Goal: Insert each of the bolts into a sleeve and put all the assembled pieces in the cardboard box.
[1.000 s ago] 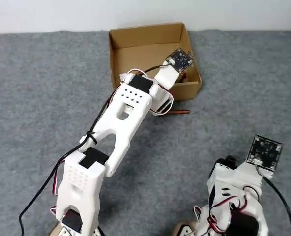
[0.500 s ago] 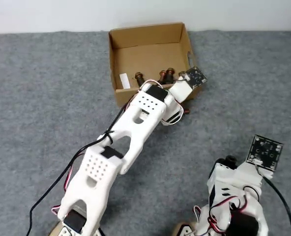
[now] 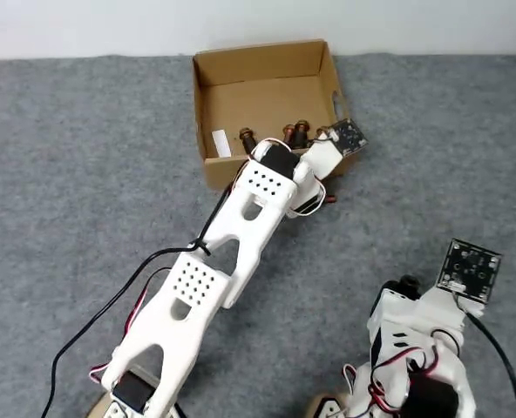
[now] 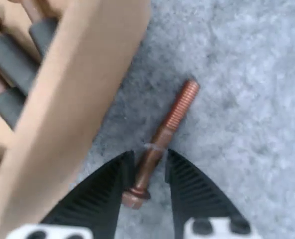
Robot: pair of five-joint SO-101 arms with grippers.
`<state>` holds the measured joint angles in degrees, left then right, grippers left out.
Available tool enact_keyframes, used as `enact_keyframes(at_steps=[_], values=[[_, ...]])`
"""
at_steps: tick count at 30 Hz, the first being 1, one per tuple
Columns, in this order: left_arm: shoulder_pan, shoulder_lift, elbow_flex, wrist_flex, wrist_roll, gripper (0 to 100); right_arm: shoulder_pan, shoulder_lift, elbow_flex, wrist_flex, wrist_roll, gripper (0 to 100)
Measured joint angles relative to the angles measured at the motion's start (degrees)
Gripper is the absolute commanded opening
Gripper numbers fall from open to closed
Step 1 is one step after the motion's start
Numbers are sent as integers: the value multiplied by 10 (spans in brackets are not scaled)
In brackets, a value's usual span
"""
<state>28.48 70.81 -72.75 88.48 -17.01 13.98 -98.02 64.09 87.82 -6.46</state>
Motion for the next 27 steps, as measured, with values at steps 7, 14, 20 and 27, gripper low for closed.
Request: enact_keyframes(at_steps=[7,14,20,27], values=[[2,19,-47,87,-84,6,0,0,0,0,0,9],[2,19,-49,99,-103,5,0,0,0,0,0,9],[10,-6,-44,103,-103,5,0,0,0,0,0,9],[50,-143,135,103,-103,5,0,0,0,0,0,9]])
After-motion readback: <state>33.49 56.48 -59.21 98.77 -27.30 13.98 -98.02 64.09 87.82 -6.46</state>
